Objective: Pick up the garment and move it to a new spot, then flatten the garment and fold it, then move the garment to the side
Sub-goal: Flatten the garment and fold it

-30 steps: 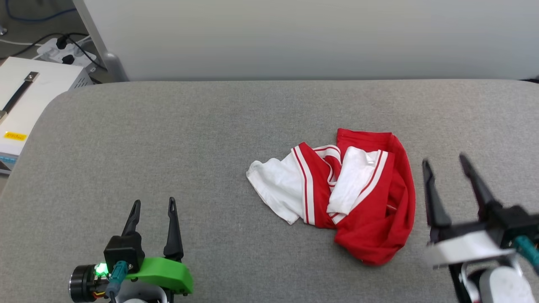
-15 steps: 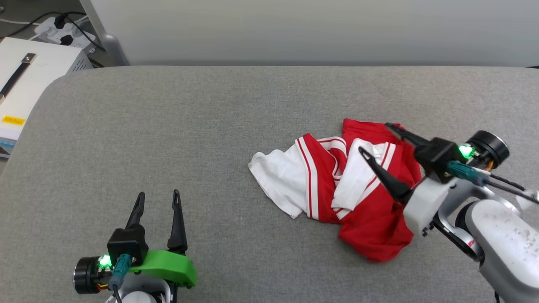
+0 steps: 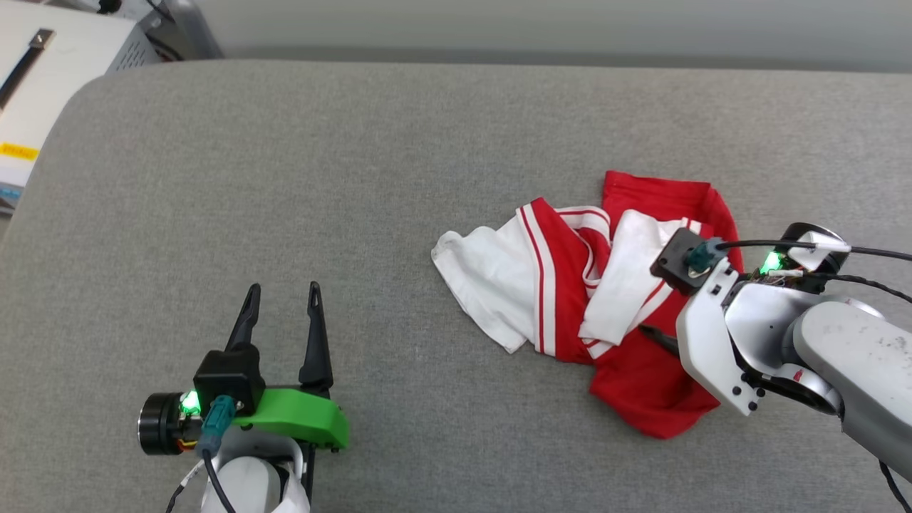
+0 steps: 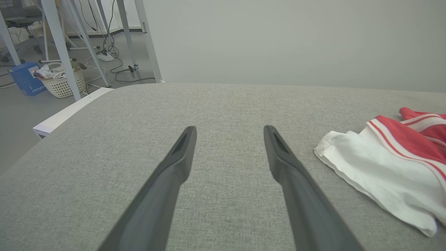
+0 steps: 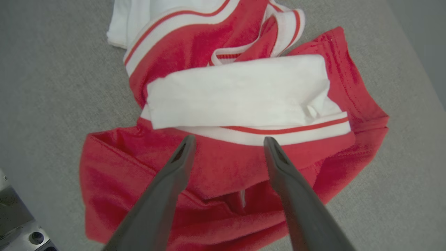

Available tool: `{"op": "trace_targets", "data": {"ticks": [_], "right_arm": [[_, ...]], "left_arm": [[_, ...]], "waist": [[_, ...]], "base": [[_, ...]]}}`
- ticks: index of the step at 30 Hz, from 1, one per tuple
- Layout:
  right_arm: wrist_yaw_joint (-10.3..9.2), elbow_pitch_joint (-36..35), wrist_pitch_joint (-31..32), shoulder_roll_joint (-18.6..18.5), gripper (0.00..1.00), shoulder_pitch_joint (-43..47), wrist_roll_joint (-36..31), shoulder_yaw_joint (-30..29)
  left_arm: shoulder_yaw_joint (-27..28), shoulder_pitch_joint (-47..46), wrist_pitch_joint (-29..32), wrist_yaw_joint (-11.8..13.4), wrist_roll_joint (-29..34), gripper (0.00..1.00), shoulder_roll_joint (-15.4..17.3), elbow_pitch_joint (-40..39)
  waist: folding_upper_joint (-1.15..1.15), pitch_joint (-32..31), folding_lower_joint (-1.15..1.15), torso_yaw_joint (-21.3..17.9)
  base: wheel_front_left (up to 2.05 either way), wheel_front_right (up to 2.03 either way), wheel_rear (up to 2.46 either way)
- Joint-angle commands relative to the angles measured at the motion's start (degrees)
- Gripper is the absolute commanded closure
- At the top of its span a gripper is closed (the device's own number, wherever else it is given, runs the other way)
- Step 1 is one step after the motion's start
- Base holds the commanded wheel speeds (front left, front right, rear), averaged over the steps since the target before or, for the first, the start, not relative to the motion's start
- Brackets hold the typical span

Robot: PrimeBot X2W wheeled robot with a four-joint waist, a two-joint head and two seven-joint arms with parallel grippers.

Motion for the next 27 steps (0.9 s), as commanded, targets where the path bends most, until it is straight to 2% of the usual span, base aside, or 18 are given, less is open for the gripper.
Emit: {"op": "trace_targets", "data": {"ticks": [1, 6, 11, 12, 13, 20, 27], "right_arm": [[-0.04, 1.6, 0.0, 0.1, 0.0, -1.9, -0.9, 2.3], [-0.04, 9.5, -2.4, 2.4, 0.0, -2.8, 0.8, 7.0], [-0.04, 14.2, -9.7, 4.3, 0.0, -2.0, 2.5, 9.2], [-0.04, 14.4, -11.7, 4.4, 0.83, -2.0, 2.4, 9.3], [-0.04, 14.8, -14.5, 4.6, 1.0, -2.2, 1.7, 9.2], [-0.04, 13.6, -28.3, 4.3, 1.0, 0.1, 1.5, 3.0], [-0.04, 11.8, -37.1, 2.7, 1.0, 7.9, 4.1, -11.2]], "left_arm": [[-0.4, -1.3, -0.3, 0.4, -0.5, 0.0, -0.3, 0.0], [-1.1, -2.7, -0.3, 1.0, -1.0, 0.0, -0.3, 0.3], [-1.3, -3.0, -0.3, 1.6, -1.4, 0.0, -0.3, 0.9], [-1.2, -2.8, -0.3, 1.6, -1.4, 0.0, -0.3, 1.0], [-1.2, -2.6, -0.3, 1.7, -1.3, 0.0, -0.3, 1.2], [-0.7, -1.0, -0.3, 1.7, -1.0, 0.0, -0.3, 1.7], [-0.7, -0.1, -0.3, 1.6, -0.7, 0.0, -0.3, 1.5]], "waist": [[0.0, 2.7, 0.0, 1.5], [0.0, 4.8, 0.0, 2.0], [0.0, 4.7, 0.0, 1.6], [0.0, 4.4, 0.0, 1.3], [0.0, 3.9, 0.0, 1.0], [0.0, 0.7, 0.0, -1.6], [0.0, -0.5, 0.0, -3.3]], "base": [[0.0, 0.0, 0.0], [0.0, 0.0, 0.0], [0.0, 0.0, 0.0], [0.0, 0.0, 0.0], [0.0, 0.0, 0.0], [0.0, 0.0, 0.0], [0.0, 0.0, 0.0]]}}
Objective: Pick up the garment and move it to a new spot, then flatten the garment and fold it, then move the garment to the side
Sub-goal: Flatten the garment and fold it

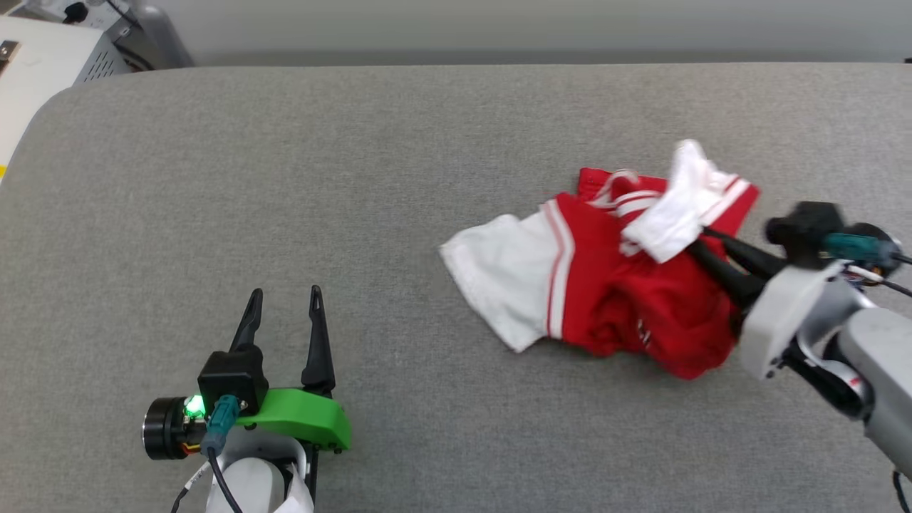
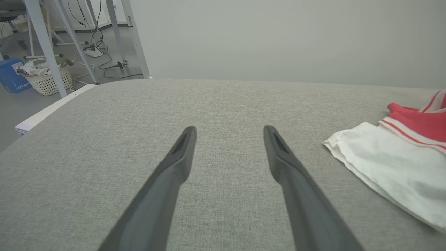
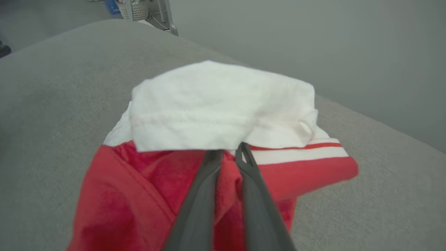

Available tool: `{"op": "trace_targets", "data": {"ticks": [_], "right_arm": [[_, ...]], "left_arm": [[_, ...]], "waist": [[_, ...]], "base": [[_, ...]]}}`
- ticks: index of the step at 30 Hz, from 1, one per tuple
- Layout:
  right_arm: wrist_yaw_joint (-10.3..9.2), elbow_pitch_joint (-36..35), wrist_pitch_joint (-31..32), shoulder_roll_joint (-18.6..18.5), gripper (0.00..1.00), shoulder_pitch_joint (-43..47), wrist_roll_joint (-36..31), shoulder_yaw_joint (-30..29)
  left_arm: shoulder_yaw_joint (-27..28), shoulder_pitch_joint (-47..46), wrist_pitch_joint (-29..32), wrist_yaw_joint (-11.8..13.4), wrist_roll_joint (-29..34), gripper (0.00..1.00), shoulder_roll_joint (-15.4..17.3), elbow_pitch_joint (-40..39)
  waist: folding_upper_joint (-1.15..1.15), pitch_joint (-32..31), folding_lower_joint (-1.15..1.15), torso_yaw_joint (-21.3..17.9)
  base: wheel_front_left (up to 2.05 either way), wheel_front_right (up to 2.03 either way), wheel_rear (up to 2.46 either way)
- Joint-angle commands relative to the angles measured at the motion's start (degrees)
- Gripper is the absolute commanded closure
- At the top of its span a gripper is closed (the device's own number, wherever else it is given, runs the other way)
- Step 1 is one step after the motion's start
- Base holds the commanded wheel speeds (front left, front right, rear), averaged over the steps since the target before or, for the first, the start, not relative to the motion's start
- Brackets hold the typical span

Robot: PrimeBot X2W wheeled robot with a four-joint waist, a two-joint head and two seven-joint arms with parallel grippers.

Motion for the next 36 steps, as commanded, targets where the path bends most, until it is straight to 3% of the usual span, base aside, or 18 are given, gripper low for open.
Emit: {"op": "trace_targets", "data": {"ticks": [1, 5, 6, 9, 14, 20, 21, 22, 28, 33, 36], "right_arm": [[-0.04, 0.4, -2.1, -0.3, 1.0, 2.6, 0.8, -3.4], [-0.04, 2.7, -6.1, 0.1, 1.0, 8.9, 3.2, -13.5], [-0.04, 5.8, -7.3, 0.2, 1.0, 13.1, 3.7, -19.1], [-0.04, 9.7, -8.0, 0.9, 1.0, 16.8, 3.3, -24.0], [-0.04, 15.5, -8.4, 2.8, 1.0, 21.5, 3.1, -29.3], [-0.04, 21.0, -8.3, 5.5, 1.0, 23.8, 2.6, -31.4], [-0.04, 21.0, -8.4, 5.9, 0.6, 23.8, 2.6, -31.8], [-0.04, 20.9, -8.6, 6.0, 0.0, 23.6, 2.2, -32.4], [-0.04, 14.2, -9.1, 6.3, 0.0, 24.5, -4.8, -42.1], [-0.04, 0.0, -9.1, 9.9, 0.0, 28.4, -15.5, -52.6], [-0.04, -9.0, -7.4, 11.6, 0.0, 28.5, -20.3, -55.8]], "left_arm": [[0.1, 0.5, -0.3, 0.1, 0.2, 0.0, -0.2, -0.1], [0.0, 0.6, -0.3, 0.1, 0.1, 0.0, -0.2, -0.2], [-0.1, 0.9, -0.3, 0.2, -0.1, 0.0, -0.2, -0.1], [-0.3, 1.0, -0.3, 0.3, -0.2, 0.0, -0.2, 0.0], [-0.6, 1.0, -0.3, 0.4, -0.4, 0.0, -0.2, 0.2], [-1.0, 1.0, -0.3, 0.6, -0.5, 0.0, -0.2, 0.5], [-1.0, 1.0, -0.3, 0.6, -0.5, 0.0, -0.2, 0.5], [-1.0, 1.0, -0.3, 0.6, -0.5, 0.0, -0.2, 0.6], [-0.6, 1.7, -0.3, 0.6, 0.1, 0.0, -0.2, 0.5], [-0.1, 2.5, -0.3, 0.6, 0.6, 0.0, -0.2, 0.1], [-0.1, 2.5, -0.3, 0.5, 1.0, 0.0, -0.2, -0.2]], "waist": [[0.0, -0.6, 0.0, -0.8], [0.0, -0.3, 0.0, -0.7], [0.0, -0.1, 0.0, -0.6], [0.0, 0.0, 0.0, -0.4], [0.0, 0.0, 0.0, 0.0], [0.0, -0.2, 0.0, 0.1], [0.0, -0.4, 0.0, 0.1], [0.0, -0.5, 0.0, 0.0], [0.0, -1.8, 0.0, -0.3], [0.0, -2.9, 0.0, -0.9], [0.0, -3.1, 0.0, -0.9]], "base": [[0.0, 0.0, 0.0], [0.0, 0.0, 0.0], [0.0, 0.0, 0.0], [0.0, 0.0, 0.0], [0.0, 0.0, 0.0], [0.0, 0.0, 0.0], [0.0, 0.0, 0.0], [0.0, 0.0, 0.0], [0.0, 0.0, 0.0], [0.0, 0.0, 0.0], [0.0, 0.0, 0.0]]}}
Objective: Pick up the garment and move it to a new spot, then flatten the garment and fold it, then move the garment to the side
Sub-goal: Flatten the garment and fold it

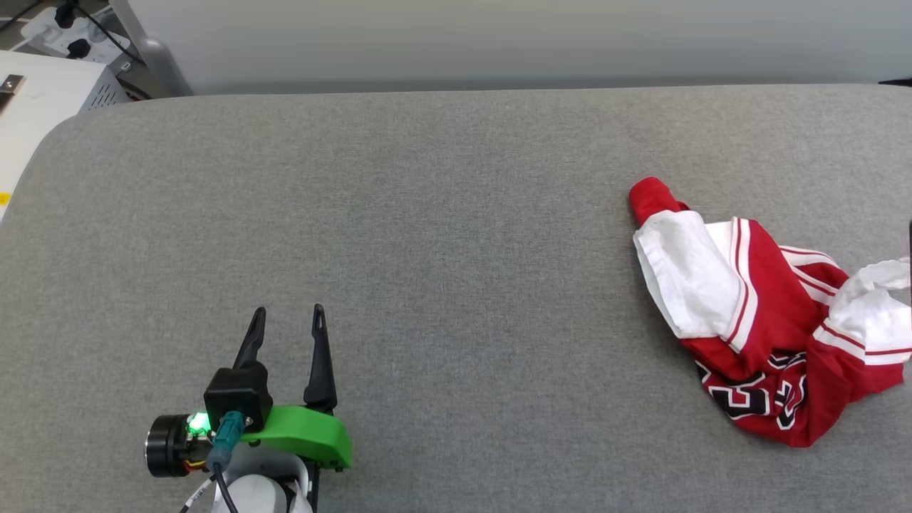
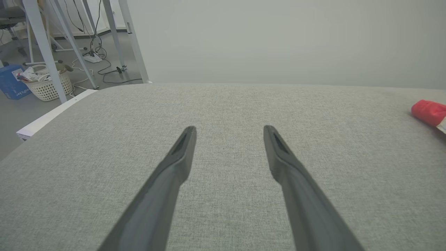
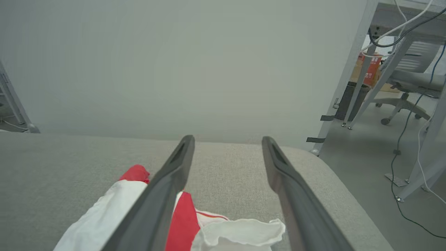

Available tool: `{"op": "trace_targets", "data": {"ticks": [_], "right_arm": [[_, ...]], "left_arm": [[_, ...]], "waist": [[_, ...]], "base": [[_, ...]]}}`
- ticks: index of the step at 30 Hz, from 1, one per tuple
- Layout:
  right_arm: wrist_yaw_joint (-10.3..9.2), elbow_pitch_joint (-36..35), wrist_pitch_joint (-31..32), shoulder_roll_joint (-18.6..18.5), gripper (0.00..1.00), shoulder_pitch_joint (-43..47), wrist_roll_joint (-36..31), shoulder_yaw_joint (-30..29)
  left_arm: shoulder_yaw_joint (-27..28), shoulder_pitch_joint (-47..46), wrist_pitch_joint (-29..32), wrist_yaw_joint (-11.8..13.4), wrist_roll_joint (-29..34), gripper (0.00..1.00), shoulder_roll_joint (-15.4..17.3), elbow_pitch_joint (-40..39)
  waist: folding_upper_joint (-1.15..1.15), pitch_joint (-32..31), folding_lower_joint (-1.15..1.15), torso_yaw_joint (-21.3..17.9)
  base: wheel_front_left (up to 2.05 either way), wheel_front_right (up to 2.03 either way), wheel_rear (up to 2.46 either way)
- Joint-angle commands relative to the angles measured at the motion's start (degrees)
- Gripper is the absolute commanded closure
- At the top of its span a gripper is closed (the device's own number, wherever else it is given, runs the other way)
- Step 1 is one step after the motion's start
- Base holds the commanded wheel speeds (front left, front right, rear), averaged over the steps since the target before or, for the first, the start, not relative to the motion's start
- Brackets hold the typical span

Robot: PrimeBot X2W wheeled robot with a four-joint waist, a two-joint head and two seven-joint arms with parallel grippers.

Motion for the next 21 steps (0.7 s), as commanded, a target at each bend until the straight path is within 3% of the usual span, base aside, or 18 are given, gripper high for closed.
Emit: {"op": "trace_targets", "data": {"ticks": [1, 7, 8, 9, 14, 18, 21], "right_arm": [[-0.03, -4.1, 1.7, 0.6, 0.0, -0.5, -1.8, -0.6], [-0.03, -16.5, 13.1, -2.7, 0.0, -5.8, -4.4, 5.9], [-0.03, -17.3, 15.8, -4.3, 0.0, -7.2, -3.8, 8.6], [-0.03, -17.6, 24.2, -8.9, 0.0, -11.0, -0.2, 16.5], [-0.03, -14.9, 40.4, -15.7, 0.0, -17.5, 8.7, 29.2], [-0.03, -10.7, 50.2, -17.7, 0.0, -23.2, 14.7, 38.0], [-0.03, -6.2, 52.1, -17.1, 0.0, -26.4, 16.9, 42.4]], "left_arm": [[0.1, 0.3, -0.3, 0.3, 0.4, 0.0, -0.2, -0.3], [0.0, -0.4, -0.3, 0.1, 0.8, 0.0, -0.2, -0.8], [0.0, -0.6, -0.3, 0.1, 0.8, 0.0, -0.2, -0.8], [-0.1, -1.0, -0.3, 0.0, 0.7, 0.0, -0.2, -0.9], [-0.7, -1.6, -0.3, 0.3, 0.0, 0.0, -0.2, -0.9], [-1.4, -2.5, -0.3, 0.7, -0.5, 0.0, -0.2, -1.1], [-1.9, -3.4, -0.3, 0.8, -0.8, 0.0, -0.2, -1.1]], "waist": [[0.0, -0.1, 0.0, 0.0], [0.0, 0.9, 0.0, 0.3], [0.0, 1.2, 0.0, 0.4], [0.0, 1.7, 0.0, 0.9], [0.0, 2.8, 0.0, 1.9], [0.0, 4.7, 0.0, 3.0], [0.0, 6.4, 0.0, 3.7]], "base": [[0.0, 0.0, 0.0], [0.0, 0.0, 0.0], [0.0, 0.0, 0.0], [0.0, 0.0, 0.0], [0.0, 0.0, 0.0], [0.0, 0.0, 0.0], [0.0, 0.0, 0.0]]}}
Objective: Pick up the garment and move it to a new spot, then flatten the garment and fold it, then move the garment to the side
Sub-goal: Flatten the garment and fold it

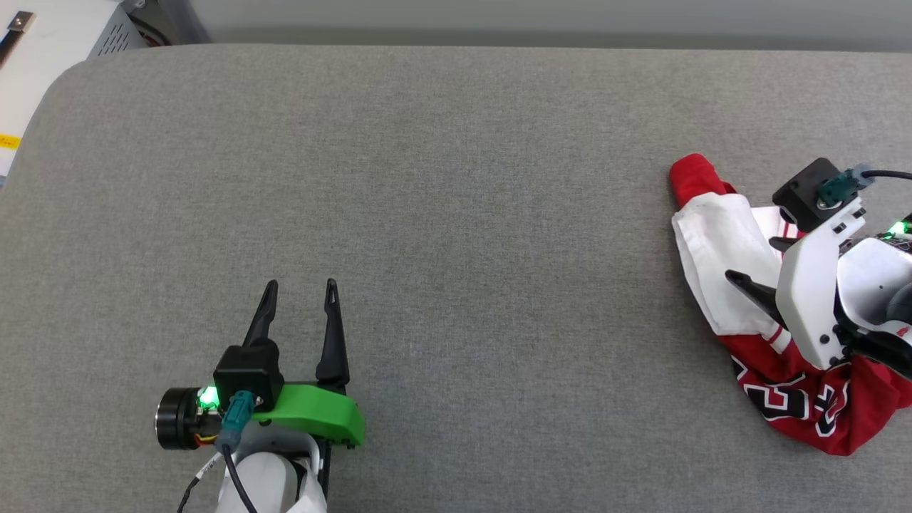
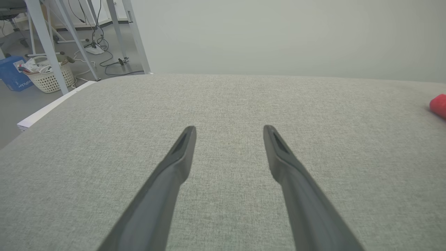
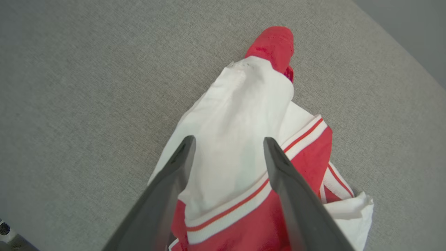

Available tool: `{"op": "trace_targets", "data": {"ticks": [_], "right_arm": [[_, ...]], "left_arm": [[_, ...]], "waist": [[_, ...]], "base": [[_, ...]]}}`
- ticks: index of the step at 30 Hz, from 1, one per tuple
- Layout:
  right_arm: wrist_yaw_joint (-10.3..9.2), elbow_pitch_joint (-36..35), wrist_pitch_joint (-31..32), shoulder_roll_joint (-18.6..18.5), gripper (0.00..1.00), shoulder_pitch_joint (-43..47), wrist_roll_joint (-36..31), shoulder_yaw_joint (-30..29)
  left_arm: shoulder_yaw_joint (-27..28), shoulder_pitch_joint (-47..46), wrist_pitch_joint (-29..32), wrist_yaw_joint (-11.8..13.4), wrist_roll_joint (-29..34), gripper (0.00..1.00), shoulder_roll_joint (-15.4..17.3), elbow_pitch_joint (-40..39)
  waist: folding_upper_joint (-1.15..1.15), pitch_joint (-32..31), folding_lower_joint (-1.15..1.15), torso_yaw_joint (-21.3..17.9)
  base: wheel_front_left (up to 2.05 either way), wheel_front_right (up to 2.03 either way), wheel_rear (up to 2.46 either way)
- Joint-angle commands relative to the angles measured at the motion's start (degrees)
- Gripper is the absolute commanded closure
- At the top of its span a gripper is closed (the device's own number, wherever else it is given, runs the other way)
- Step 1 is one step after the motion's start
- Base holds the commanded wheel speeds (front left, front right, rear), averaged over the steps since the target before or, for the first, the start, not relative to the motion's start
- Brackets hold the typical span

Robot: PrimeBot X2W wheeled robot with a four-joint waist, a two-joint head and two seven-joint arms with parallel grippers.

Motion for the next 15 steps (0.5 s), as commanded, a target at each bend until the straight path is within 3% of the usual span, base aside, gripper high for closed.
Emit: {"op": "trace_targets", "data": {"ticks": [1, 11, 12, 13, 15], "right_arm": [[-0.04, 1.9, 0.3, 0.4, 0.0, -1.7, 0.2, 1.8], [-0.04, 19.3, -4.5, 6.1, 0.0, -3.6, 2.9, 15.3], [-0.04, 20.2, -6.4, 6.5, 0.6, -3.6, 3.5, 15.8], [-0.04, 20.7, -8.3, 6.7, 1.0, -3.6, 3.9, 16.0], [-0.04, 21.4, -13.7, 6.7, 1.0, -3.7, 5.0, 15.8]], "left_arm": [[-0.2, -1.4, -0.3, 0.4, -0.5, 0.0, -0.1, -0.2], [-1.0, -3.0, -0.3, 0.8, -0.9, 0.0, -0.1, 0.5], [-0.9, -2.8, -0.3, 0.8, -0.8, 0.0, -0.1, 0.6], [-0.7, -2.6, -0.3, 0.9, -0.7, 0.0, -0.1, 0.7], [-0.3, -2.2, -0.3, 0.8, -0.5, 0.0, -0.1, 0.9]], "waist": [[0.0, 1.8, 0.0, 1.1], [0.0, 3.8, 0.0, 1.8], [0.0, 3.4, 0.0, 1.6], [0.0, 3.1, 0.0, 1.4], [0.0, 2.1, 0.0, 0.9]], "base": [[0.0, 0.0, 0.0], [0.0, 0.0, 0.0], [0.0, 0.0, 0.0], [0.0, 0.0, 0.0], [0.0, 0.0, 0.0]]}}
